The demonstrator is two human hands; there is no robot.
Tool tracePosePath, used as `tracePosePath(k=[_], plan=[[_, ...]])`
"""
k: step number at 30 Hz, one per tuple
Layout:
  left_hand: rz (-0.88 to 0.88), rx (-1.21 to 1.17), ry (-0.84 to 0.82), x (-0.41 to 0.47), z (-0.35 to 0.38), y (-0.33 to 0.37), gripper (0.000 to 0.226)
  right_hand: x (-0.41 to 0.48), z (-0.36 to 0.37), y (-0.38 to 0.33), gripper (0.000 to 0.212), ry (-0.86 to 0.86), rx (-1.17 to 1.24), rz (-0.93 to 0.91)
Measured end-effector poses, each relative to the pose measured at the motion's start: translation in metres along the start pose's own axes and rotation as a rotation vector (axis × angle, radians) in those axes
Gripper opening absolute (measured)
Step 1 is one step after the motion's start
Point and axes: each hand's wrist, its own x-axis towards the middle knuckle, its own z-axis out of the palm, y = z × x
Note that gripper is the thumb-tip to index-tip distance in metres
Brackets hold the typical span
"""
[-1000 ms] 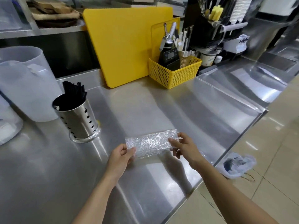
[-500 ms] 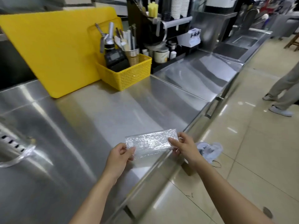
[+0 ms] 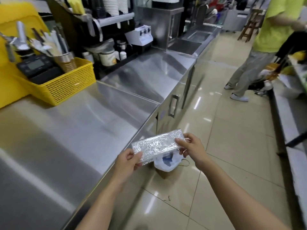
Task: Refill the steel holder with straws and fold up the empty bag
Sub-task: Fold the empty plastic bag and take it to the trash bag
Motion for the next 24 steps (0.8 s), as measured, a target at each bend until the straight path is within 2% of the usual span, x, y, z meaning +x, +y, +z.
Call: tracePosePath(k=[10, 18, 22, 24], plan=[[-0.108, -0.028, -0.014, 0.085, 0.079, -0.026, 0.014, 0.088, -0.063, 0.031, 0.015, 0.039, -0.105, 0.101], [-0.192, -0.02, 0.086, 0.161, 0.128, -0.013, 0.027, 0.187, -0.1, 0.012, 0.017, -0.08, -0.203, 0.123], [-0.239, -0.033, 0.123, 0.179, 0.154, -0.01, 0.015, 0.219, -0.118, 0.021, 0.017, -0.116, -0.199, 0.16], [-0.281, -0.044, 0.174, 0.186, 0.165, -0.017, 0.02, 0.233, -0.124, 0.032, 0.017, -0.141, -0.2, 0.193]])
